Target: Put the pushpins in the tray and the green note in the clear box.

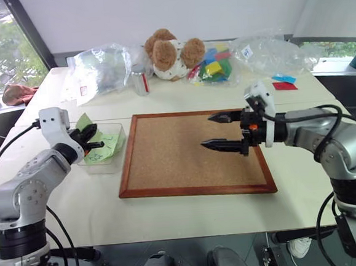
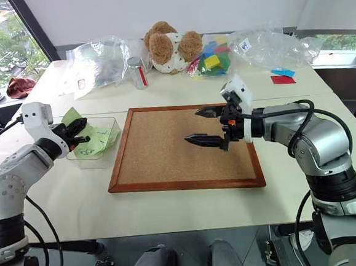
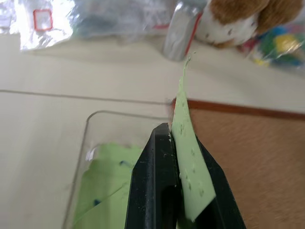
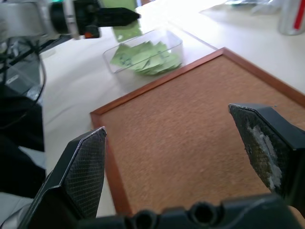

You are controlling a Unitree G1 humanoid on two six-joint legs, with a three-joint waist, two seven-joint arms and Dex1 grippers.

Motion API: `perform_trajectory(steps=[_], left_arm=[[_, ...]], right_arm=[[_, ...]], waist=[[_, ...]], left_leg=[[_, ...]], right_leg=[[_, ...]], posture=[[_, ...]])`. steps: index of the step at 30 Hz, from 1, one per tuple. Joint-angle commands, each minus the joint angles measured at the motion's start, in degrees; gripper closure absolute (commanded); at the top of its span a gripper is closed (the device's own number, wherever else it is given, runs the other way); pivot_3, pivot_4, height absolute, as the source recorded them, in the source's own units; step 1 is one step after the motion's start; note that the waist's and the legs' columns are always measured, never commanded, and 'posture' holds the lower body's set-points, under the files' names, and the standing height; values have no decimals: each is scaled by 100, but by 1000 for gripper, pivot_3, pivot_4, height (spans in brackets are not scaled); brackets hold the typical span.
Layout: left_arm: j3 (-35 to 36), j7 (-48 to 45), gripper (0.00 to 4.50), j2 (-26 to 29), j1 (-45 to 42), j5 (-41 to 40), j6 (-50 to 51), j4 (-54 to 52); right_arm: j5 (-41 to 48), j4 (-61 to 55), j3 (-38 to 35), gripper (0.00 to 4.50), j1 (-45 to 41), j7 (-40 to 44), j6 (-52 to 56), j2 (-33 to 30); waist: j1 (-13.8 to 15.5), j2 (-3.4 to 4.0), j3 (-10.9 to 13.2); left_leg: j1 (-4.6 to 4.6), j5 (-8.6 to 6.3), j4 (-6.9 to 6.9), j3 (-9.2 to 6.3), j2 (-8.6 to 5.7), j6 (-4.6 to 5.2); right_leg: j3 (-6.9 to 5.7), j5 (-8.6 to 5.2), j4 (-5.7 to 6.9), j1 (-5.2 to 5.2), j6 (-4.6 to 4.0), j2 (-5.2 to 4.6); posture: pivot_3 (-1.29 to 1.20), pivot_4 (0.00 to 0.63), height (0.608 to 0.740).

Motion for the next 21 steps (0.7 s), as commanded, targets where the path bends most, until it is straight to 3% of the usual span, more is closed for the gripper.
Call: perform_trajectory(steps=[1,6,10,11,21], left_arm=[[-71,-117,4500,135,-202,439,-106,286],[-89,-374,2372,131,-381,721,-99,569],[-135,-743,260,223,-497,779,73,626],[-174,-862,51,286,-521,798,114,586],[-289,-1343,51,618,-819,1240,2,462]], right_arm=[[85,-289,-103,28,12,-48,-50,-86],[82,-355,-136,0,82,-178,-28,-91],[69,-362,-138,0,135,-273,-32,-92],[65,-348,-144,0,145,-310,-32,-79],[6,-193,-56,0,60,-402,-95,-51]], waist=[[-2,0,0],[5,-2,1],[12,-3,1],[11,-3,1],[5,-3,1]], left_leg=[[0,0,1,0,0,0],[-1,0,3,0,0,1],[-3,-1,3,0,0,1],[-3,-1,3,0,0,1],[-3,-1,3,0,0,1]], right_leg=[[1,0,0,0,0,0],[1,0,1,1,0,-1],[0,0,0,0,0,-2],[0,0,0,0,0,-2],[1,0,1,0,0,-2]], posture=[[0,150,740],[0,150,740],[0,150,740],[0,150,740],[0,150,740]])
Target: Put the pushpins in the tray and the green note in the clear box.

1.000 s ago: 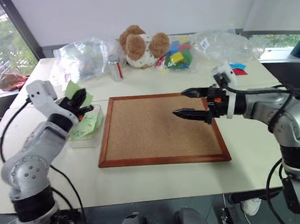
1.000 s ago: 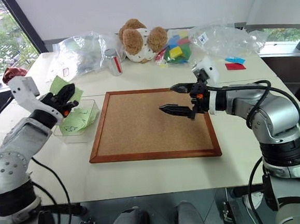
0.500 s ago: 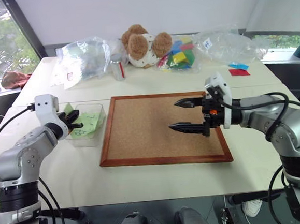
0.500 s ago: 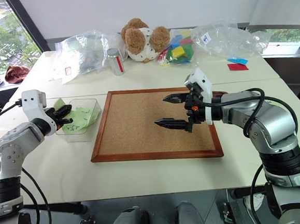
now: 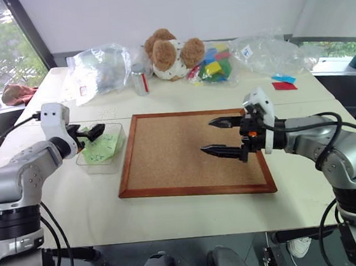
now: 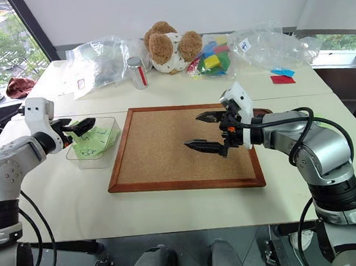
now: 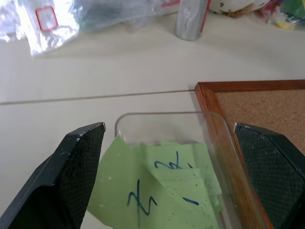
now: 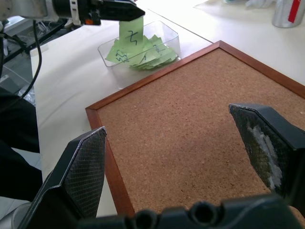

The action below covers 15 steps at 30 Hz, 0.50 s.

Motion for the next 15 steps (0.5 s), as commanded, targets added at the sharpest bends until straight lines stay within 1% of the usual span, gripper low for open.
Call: perform_trajectory(steps=[1,5,9,15], left_arm=[[-60,-226,51,226,-135,255,-180,-219],[-110,-513,51,368,-249,351,-275,-288],[-53,-1158,51,561,-364,8,-79,-596],[-86,-2360,51,977,140,-489,-43,-1369]], right_arm=[[-4,-17,-43,0,-131,2,-101,-37],[-40,50,-12,0,-170,20,-139,-39],[-56,68,-8,0,-182,42,-131,-49],[-83,95,-128,0,-80,152,-93,-283]], waist=[[1,0,0],[-2,0,0],[-2,-5,3],[-13,-4,4]], left_leg=[[0,0,0,0,0,0],[0,0,0,0,0,0],[-2,0,0,0,0,0],[-2,-3,-2,0,0,4]], right_leg=[[0,0,0,0,0,0],[0,0,0,0,0,0],[0,0,0,-1,0,0],[0,0,-2,-2,0,-2]], posture=[[0,150,740],[0,150,740],[0,150,740],[0,150,740]])
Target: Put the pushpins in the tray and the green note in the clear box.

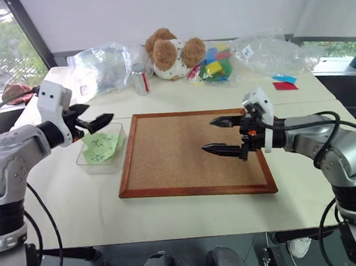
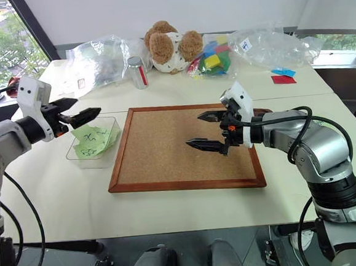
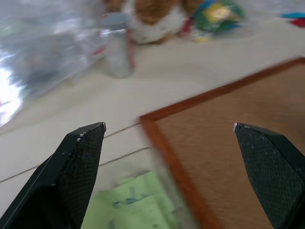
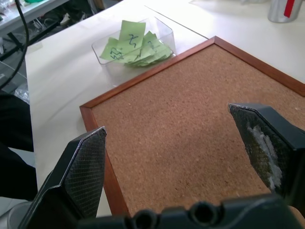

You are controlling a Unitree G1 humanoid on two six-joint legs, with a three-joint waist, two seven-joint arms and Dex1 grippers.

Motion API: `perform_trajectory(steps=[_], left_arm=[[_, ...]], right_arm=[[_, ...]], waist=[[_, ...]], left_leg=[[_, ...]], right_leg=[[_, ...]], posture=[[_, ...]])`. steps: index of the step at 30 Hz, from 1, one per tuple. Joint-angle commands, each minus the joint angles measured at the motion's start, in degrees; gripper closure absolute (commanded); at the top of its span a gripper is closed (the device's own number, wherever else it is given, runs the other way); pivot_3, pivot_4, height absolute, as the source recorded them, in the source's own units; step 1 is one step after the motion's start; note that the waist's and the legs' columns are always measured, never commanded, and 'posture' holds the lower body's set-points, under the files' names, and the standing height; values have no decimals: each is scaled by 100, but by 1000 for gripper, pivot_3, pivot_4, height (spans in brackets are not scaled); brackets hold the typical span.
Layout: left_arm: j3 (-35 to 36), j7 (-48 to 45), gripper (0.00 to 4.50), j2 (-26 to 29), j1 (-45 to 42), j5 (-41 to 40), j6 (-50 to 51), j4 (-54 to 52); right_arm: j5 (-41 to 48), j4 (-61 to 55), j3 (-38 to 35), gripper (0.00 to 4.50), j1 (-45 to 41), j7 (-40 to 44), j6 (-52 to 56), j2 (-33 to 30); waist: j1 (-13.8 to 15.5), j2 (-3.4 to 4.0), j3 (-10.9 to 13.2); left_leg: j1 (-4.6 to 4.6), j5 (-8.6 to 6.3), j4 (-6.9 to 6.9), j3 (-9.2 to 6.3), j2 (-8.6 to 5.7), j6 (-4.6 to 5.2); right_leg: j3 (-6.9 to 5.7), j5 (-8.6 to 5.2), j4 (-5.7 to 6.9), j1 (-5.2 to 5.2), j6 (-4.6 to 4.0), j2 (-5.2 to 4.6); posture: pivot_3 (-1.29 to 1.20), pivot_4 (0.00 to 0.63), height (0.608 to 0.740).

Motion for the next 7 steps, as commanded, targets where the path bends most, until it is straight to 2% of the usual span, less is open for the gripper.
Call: perform_trajectory(steps=[1,7], left_arm=[[44,-680,51,278,270,-276,-33,-536],[-210,-1539,51,552,884,-271,-296,-928]], right_arm=[[34,-77,-228,0,26,93,-51,-250],[127,-274,-465,0,369,119,49,-613]], waist=[[-9,0,0],[-7,0,0]], left_leg=[[0,0,0,0,0,0],[0,-15,0,0,1,27]], right_leg=[[0,0,-1,-1,0,0],[0,0,-1,1,-1,-2]], posture=[[0,150,740],[0,150,740]])
